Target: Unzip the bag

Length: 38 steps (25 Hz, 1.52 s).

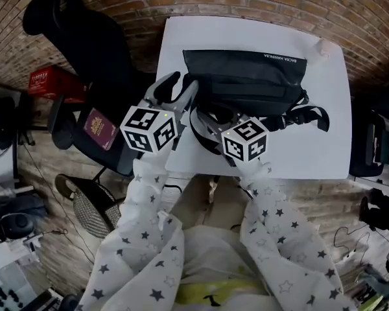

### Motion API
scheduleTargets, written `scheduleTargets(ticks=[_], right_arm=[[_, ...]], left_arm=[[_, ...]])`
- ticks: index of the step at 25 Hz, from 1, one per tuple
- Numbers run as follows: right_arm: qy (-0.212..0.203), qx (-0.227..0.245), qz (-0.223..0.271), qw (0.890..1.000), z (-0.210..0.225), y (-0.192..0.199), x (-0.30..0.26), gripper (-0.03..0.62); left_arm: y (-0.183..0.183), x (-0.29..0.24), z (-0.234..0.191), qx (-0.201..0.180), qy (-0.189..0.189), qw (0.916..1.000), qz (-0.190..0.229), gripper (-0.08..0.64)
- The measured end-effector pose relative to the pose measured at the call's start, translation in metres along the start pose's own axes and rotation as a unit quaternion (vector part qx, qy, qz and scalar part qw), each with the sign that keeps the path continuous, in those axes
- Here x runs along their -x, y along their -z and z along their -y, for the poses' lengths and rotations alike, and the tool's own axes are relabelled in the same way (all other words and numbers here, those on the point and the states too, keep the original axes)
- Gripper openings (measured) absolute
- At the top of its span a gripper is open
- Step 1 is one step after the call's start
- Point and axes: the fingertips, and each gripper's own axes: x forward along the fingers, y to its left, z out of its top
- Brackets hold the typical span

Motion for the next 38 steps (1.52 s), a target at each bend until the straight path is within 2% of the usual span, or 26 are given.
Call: scheduleTargets(ticks=[6,12,15,22,31,38], right_arm=[[0.041,0.005,-0.002,0.999,0.020,-0.001,0.004,0.107],[0.077,0.011,-0.004,0.997,0.029,-0.003,0.014,0.085],[0.096,0.020,-0.004,0.995,0.034,-0.004,0.020,0.042],[0.093,0.030,-0.005,0.995,0.036,-0.006,0.026,0.021],[0.092,0.028,-0.014,0.995,0.038,-0.007,0.034,0.018],[0.109,0.036,-0.042,0.992,0.041,-0.007,0.020,0.017]], left_arm=[[0.005,-0.031,0.011,-0.009,0.041,0.9989,-0.021,0.216],[0.003,-0.041,0.024,-0.005,0.058,0.9981,-0.021,0.216],[0.002,-0.044,0.030,-0.002,0.065,0.9977,-0.020,0.211],[0.000,-0.050,0.041,-0.025,0.077,0.9965,-0.021,0.152],[0.003,-0.052,0.043,-0.037,0.077,0.9960,-0.028,0.143],[0.006,-0.048,0.019,-0.048,0.074,0.9958,-0.025,0.132]])
